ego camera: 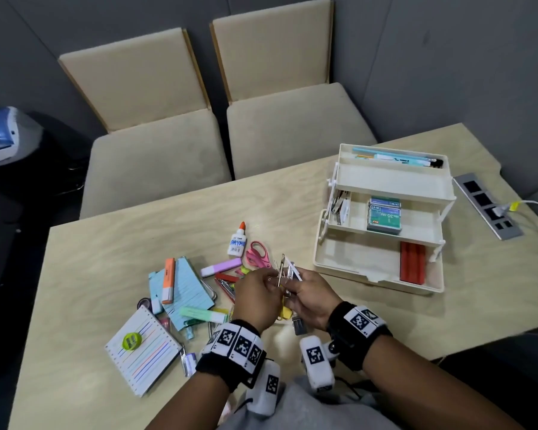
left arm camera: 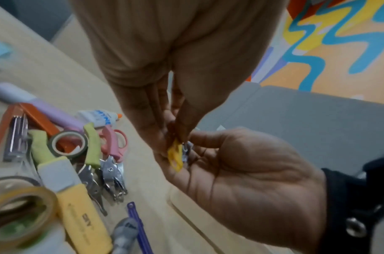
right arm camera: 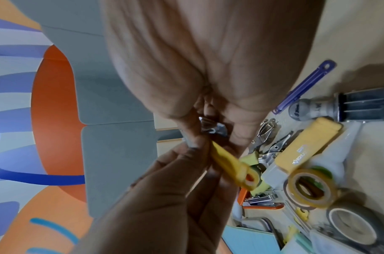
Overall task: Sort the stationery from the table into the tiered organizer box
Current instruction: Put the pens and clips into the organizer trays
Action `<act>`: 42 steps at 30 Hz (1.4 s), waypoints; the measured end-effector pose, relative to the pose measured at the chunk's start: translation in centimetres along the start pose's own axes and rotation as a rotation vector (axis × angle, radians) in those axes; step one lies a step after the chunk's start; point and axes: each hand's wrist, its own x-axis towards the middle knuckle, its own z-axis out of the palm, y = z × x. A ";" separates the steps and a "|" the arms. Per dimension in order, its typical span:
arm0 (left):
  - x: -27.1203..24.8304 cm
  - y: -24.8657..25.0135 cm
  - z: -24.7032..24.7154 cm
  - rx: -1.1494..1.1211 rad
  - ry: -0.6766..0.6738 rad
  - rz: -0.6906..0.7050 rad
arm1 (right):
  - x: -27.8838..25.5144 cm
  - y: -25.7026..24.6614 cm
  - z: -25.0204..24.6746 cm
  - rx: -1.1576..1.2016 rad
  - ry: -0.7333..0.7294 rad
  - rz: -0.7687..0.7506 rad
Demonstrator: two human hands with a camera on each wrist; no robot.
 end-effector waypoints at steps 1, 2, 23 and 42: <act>0.1 -0.3 0.0 0.022 0.032 0.021 | -0.1 0.0 0.2 0.010 0.005 -0.007; 0.0 -0.5 -0.1 0.032 0.045 0.039 | -0.3 0.0 0.3 0.029 0.003 -0.008; 1.5 -5.3 -2.5 -0.119 0.023 -0.033 | 1.0 -8.7 -1.6 -0.164 0.261 -0.261; -5.0 -19.4 -6.3 0.310 -0.011 -0.304 | 8.8 -15.0 -4.3 -1.328 0.844 -0.570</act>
